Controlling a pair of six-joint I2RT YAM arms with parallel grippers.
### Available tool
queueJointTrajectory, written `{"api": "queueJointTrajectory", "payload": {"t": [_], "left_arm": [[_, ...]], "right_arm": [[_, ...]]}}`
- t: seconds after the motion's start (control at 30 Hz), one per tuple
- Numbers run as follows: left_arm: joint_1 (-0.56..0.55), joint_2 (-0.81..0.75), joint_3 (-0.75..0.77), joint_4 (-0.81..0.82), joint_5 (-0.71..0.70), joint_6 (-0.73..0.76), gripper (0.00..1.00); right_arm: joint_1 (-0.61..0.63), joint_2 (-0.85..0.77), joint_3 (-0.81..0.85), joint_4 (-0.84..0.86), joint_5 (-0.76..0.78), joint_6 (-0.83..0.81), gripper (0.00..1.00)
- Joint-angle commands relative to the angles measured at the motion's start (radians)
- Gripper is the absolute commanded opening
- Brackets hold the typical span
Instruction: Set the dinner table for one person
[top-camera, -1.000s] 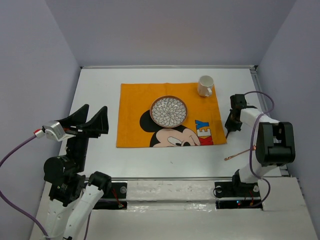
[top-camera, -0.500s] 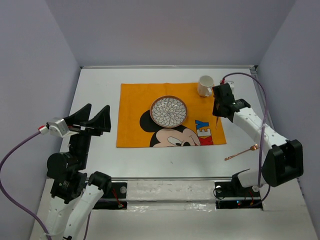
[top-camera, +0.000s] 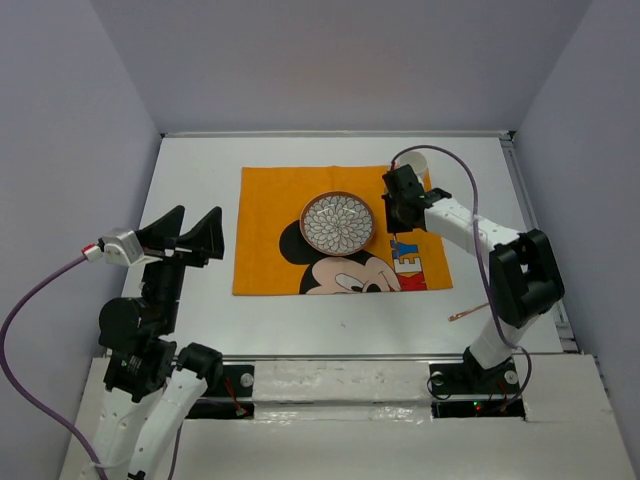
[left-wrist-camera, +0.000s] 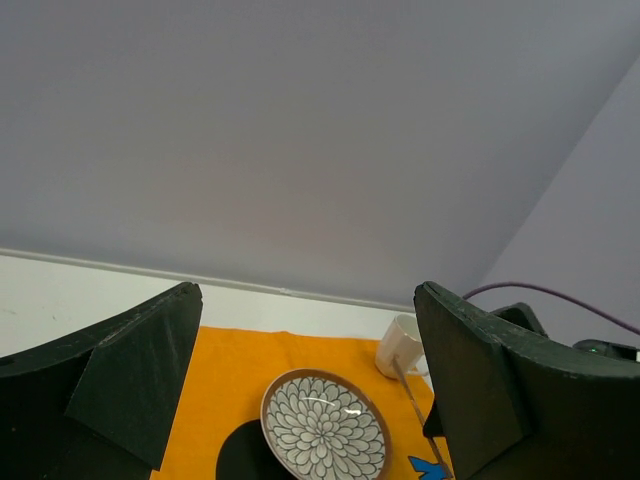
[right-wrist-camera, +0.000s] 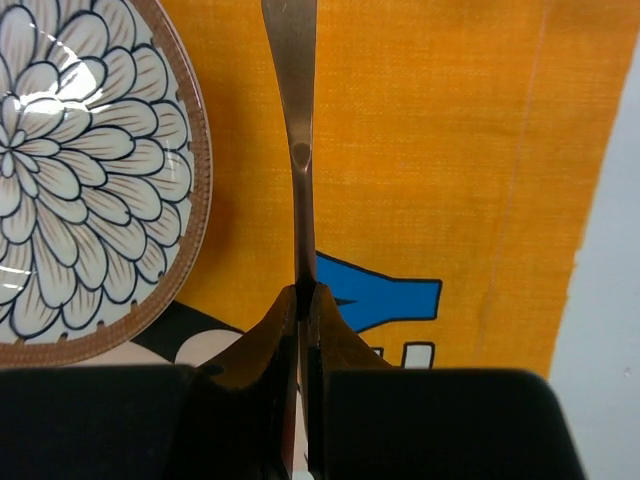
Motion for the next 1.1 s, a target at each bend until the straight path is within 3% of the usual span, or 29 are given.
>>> {"api": "queueJointTrajectory", "payload": {"t": [0.0, 0.57, 0.77, 0.8, 0.87, 1.07], "left_arm": [[0.007, 0.022, -0.003, 0.035, 0.012, 0.014, 0.99], [0.013, 0.032, -0.001, 0.037, 0.030, 0.009, 0.99], [0.016, 0.030, -0.003, 0.037, 0.032, 0.007, 0.99], [0.017, 0.032, -0.003, 0.038, 0.033, 0.007, 0.99], [0.017, 0.030, -0.003, 0.037, 0.033, 0.007, 0.99], [0.016, 0.023, -0.001, 0.040, 0.039, 0.004, 0.99]], "right_arm": [[-0.004, 0.049, 0.071, 0.079, -0.026, 0.007, 0.00], [-0.069, 0.215, 0.097, 0.105, -0.044, 0.065, 0.00], [-0.069, 0.226, 0.105, 0.102, -0.044, 0.073, 0.27], [-0.069, 0.223, 0.103, 0.103, -0.044, 0.071, 0.37], [-0.069, 0.212, 0.100, 0.100, -0.046, 0.070, 0.43], [-0.069, 0.102, 0.071, 0.102, -0.040, 0.099, 0.45]]}}
